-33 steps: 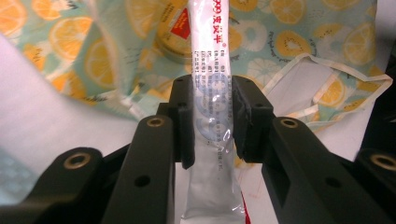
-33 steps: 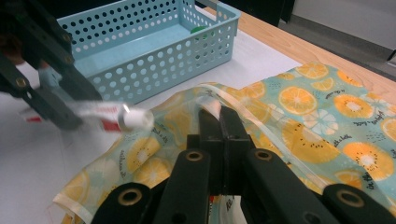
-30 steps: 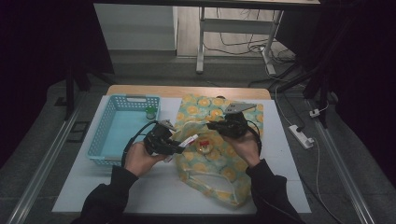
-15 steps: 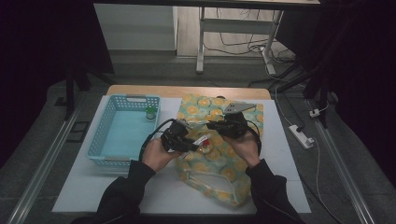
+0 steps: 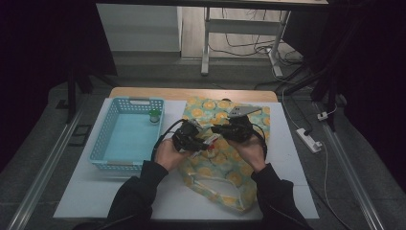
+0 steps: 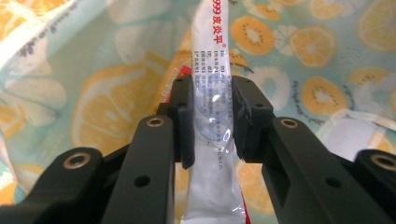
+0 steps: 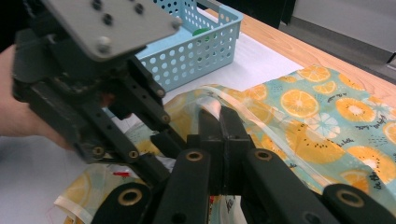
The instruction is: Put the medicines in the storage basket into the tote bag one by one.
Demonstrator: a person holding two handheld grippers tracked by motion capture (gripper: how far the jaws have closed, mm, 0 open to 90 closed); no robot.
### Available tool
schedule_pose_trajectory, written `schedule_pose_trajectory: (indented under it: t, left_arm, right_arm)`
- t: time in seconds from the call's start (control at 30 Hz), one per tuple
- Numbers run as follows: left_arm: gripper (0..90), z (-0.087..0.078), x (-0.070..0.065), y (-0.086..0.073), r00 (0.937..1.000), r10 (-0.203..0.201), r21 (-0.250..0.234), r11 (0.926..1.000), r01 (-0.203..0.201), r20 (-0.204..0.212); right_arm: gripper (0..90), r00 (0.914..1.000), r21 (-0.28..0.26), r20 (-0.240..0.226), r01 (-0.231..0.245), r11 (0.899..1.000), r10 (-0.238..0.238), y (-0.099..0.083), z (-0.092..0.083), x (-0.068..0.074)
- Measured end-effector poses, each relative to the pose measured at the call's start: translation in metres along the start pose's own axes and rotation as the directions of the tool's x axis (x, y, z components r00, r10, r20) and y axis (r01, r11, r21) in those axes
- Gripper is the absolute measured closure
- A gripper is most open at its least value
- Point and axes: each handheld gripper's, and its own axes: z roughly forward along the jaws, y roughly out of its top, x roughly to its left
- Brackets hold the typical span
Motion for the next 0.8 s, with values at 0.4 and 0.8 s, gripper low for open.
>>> schedule_pose_trajectory:
  t: [0.4, 0.8]
  left_arm:
    - [71.1, 0.014, 0.016, 0.004, 0.9968, -0.045, 0.001, 0.999, 0.045, -0.066]
    - [71.0, 0.025, 0.03, 0.005, 0.9915, -0.084, 0.007, 0.9964, 0.085, -0.1]
  right_arm:
    - [90.0, 1.0, 0.011, -0.003, 0.004, 1.0, -0.004, 0.0, 0.003, 0.001]
    - [90.0, 1.0, 0.024, 0.002, 0.001, 1.0, -0.001, -0.003, 0.007, 0.001]
